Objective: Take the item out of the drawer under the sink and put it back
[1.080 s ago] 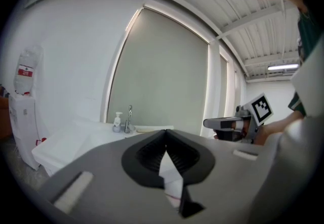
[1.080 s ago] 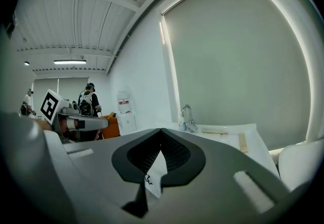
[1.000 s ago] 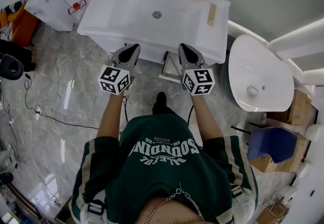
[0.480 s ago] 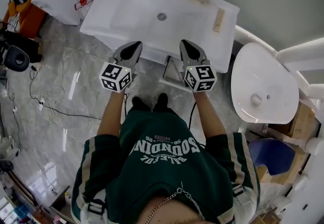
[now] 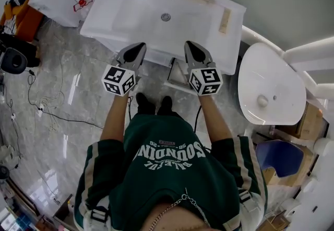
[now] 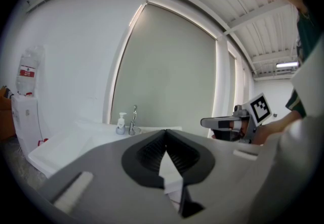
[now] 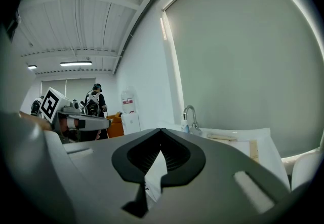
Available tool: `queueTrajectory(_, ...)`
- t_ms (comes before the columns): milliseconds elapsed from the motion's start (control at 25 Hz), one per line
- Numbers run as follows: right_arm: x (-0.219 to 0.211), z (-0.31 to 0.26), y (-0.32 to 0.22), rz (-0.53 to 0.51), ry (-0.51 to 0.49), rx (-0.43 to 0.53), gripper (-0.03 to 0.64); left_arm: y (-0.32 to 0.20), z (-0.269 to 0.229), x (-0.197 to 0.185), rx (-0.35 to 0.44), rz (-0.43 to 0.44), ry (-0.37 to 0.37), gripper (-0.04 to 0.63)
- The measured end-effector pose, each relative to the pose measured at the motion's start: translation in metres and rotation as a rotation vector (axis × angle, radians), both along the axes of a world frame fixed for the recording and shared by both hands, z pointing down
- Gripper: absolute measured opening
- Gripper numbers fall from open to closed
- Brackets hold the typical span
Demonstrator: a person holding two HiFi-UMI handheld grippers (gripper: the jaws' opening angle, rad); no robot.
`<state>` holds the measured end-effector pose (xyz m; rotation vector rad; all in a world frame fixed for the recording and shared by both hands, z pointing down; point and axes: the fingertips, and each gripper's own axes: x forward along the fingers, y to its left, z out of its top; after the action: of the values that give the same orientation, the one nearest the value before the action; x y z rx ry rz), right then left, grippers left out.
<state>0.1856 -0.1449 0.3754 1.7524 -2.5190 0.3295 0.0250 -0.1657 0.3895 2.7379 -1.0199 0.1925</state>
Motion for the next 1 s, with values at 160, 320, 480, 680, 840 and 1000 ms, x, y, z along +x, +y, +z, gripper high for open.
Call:
queueTrajectory(160,-0.010,0.009,0.000,-0.010,0.007,-0.023,0.003,0.000,0.007,-0.008,-0.016,0.005,0.001,0.049)
queueTrajectory(320,-0.020,0.028,0.003,-0.027,0.016,-0.064,0.003,0.001,0.020,-0.014,-0.043,0.007,0.001,0.049)
queueTrajectory(480,-0.028,0.054,0.011,-0.036,0.029,-0.114,0.003,0.005,0.040,-0.017,-0.081,0.015,0.002,0.049)
queueTrajectory(680,-0.035,0.093,0.024,-0.064,0.056,-0.185,0.003,0.011,0.076,-0.015,-0.145,0.024,0.006,0.049)
queueTrajectory(840,-0.038,0.132,0.040,-0.092,0.081,-0.263,0.003,0.019,0.103,-0.014,-0.191,0.028,0.011,0.049)
queueTrajectory(1000,-0.038,0.173,0.053,-0.101,0.107,-0.346,0.005,0.026,0.127,-0.016,-0.227,0.029,0.004,0.049)
